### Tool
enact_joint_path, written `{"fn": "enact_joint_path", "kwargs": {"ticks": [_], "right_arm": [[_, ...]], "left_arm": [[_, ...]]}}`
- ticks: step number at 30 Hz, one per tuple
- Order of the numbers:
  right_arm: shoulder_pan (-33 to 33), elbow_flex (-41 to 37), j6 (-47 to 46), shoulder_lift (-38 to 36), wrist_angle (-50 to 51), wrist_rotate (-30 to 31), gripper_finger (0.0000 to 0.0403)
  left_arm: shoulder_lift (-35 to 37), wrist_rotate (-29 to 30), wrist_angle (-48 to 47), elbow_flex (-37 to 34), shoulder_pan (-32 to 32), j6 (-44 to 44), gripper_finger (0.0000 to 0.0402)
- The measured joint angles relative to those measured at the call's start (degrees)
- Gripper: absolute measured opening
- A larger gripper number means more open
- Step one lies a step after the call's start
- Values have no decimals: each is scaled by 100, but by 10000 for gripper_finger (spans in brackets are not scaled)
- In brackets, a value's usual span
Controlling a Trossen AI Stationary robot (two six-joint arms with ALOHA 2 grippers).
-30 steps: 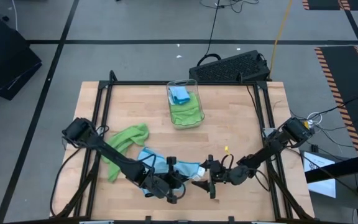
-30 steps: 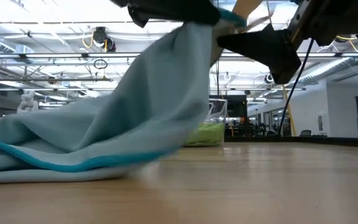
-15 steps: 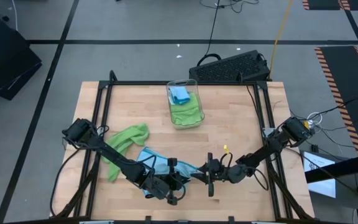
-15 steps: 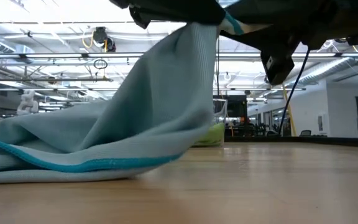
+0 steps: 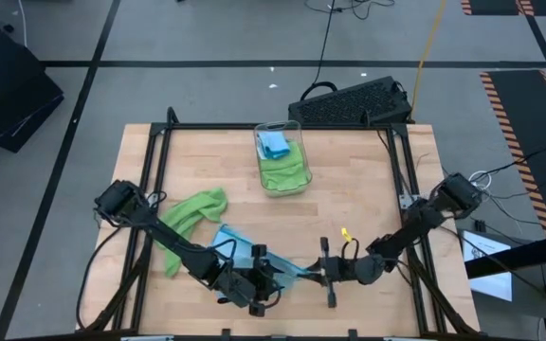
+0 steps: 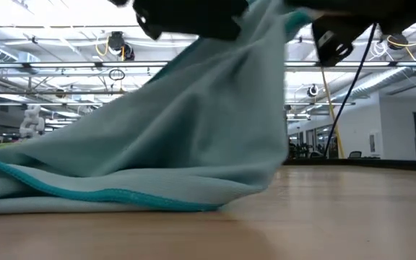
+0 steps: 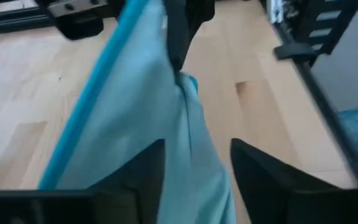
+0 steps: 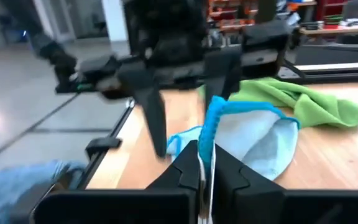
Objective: Fold microfiber towels
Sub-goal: Fold the blue towel
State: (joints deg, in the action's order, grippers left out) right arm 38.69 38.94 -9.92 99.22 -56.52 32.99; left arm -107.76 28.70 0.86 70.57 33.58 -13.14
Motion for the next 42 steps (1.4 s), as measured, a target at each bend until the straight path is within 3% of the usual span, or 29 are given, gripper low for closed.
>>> {"fn": "enact_joint_path", "kwargs": {"ticks": [6,14,17,21,27,35,42], "right_arm": [[323,0,17,-553,1208,9,4],[569,0,16,-744,1613,14,5],[567,0,16,-744,1610,18,5],[568,0,11,-741,1612,7,5],[567,0,-128,-741,1655,0,6],[580,0,-134,-741,1662,-2,6],[580,0,-137,-741,1655,-3,6]], "left_arm": [[385,122,-178,0,153,-267,233],[389,1271,-470,10,357,-162,233],[289,1361,-1401,-9,216,-640,232],[246,1470,-2967,4,-24,-2303,232],[238,1258,-4799,-29,-390,-5014,232],[238,272,-4759,-535,-488,-5614,232],[336,278,-4750,-640,-549,-5806,232]]}}
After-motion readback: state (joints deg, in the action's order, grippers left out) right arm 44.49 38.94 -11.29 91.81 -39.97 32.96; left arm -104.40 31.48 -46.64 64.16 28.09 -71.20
